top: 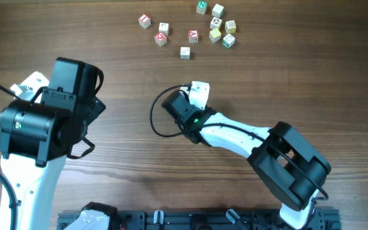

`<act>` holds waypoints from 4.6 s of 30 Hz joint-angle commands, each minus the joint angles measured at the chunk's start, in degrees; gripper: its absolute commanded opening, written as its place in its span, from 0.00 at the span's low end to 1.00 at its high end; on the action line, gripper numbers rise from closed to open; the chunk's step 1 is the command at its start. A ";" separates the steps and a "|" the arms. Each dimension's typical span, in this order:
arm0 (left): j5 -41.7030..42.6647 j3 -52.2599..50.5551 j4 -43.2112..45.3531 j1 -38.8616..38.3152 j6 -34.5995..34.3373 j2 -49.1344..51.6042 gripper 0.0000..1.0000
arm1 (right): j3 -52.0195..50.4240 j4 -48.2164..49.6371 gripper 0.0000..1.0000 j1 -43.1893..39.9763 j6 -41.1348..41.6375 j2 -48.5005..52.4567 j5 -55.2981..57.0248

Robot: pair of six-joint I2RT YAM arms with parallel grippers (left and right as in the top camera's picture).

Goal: Form a circle

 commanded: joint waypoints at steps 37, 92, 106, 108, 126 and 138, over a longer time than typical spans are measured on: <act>-0.17 0.15 0.00 0.46 0.09 -0.37 1.00 | -3.37 3.65 0.09 -3.74 -15.02 -4.37 -8.94; -0.17 0.15 0.00 0.46 0.09 -0.37 1.00 | -3.37 7.08 0.14 -5.03 -16.02 -0.90 -11.08; -0.17 0.15 0.00 0.46 0.09 -0.37 1.00 | -3.37 7.67 0.14 -5.51 -15.80 -0.90 -11.10; -0.17 0.15 0.00 0.46 0.09 -0.37 1.00 | -3.37 7.67 0.16 -5.51 -15.82 -0.90 -11.08; -0.17 0.15 0.00 0.46 0.09 -0.37 1.00 | -3.34 7.28 0.47 -5.51 -15.85 -0.90 -11.72; -0.17 0.15 0.00 0.46 0.09 -0.37 1.00 | -3.34 2.27 0.57 -5.49 -13.94 -9.79 -12.11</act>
